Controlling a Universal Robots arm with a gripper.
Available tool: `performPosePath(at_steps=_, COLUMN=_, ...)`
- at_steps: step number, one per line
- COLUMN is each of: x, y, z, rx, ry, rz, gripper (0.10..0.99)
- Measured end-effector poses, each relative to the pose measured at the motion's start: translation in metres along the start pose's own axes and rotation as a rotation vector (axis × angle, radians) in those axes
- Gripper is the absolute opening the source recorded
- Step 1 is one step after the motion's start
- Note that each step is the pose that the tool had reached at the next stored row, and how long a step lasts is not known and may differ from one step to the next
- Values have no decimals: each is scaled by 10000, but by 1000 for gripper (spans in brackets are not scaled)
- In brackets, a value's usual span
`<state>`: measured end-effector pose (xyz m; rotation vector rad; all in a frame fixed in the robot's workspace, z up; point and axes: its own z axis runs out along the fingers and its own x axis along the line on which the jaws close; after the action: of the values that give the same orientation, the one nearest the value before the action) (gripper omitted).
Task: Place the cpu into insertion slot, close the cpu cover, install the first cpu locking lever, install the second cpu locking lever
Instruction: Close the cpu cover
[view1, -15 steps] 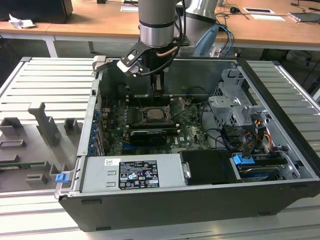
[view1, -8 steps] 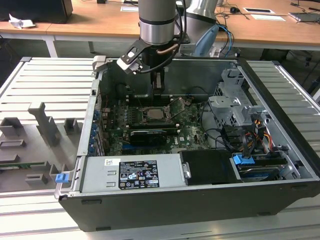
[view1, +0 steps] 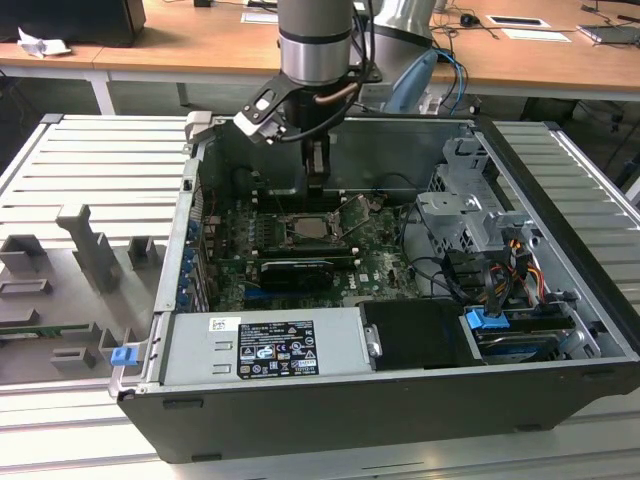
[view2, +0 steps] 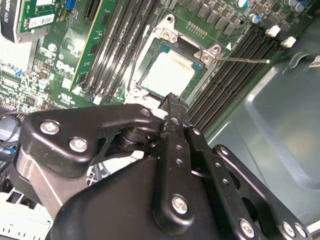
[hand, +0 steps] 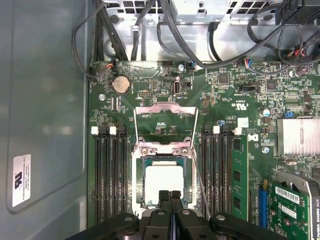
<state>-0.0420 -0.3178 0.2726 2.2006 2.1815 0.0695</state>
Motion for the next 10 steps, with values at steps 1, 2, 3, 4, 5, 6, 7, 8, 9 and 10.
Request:
performPosePath(at_steps=1, x=0, y=10, z=-1, rx=1, ry=-1, rz=0, gripper=106)
performPosePath(at_steps=2, x=0, y=25, z=0, rx=1, ry=-2, rz=1, gripper=106)
performPosePath(at_steps=3, x=0, y=45, z=1, rx=1, ry=-2, rz=1, gripper=106)
performPosePath(at_steps=4, x=0, y=68, z=3, rx=1, ry=0, rz=0, gripper=106)
performPosePath(at_steps=5, x=0, y=85, z=4, rx=1, ry=-1, rz=-1, gripper=106)
performPosePath(at_steps=6, x=0, y=92, z=4, rx=1, ry=-1, rz=-1, gripper=106)
performPosePath(at_steps=7, x=1, y=97, z=5, rx=1, ry=-1, rz=0, gripper=106)
performPosePath(at_steps=8, x=1, y=99, z=5, rx=1, ry=-1, rz=0, gripper=106)
performPosePath(at_steps=9, x=2, y=108, z=6, rx=1, ry=0, rz=0, gripper=106)
performPosePath(at_steps=10, x=2, y=116, z=6, rx=0, ry=-1, rz=0, gripper=106)
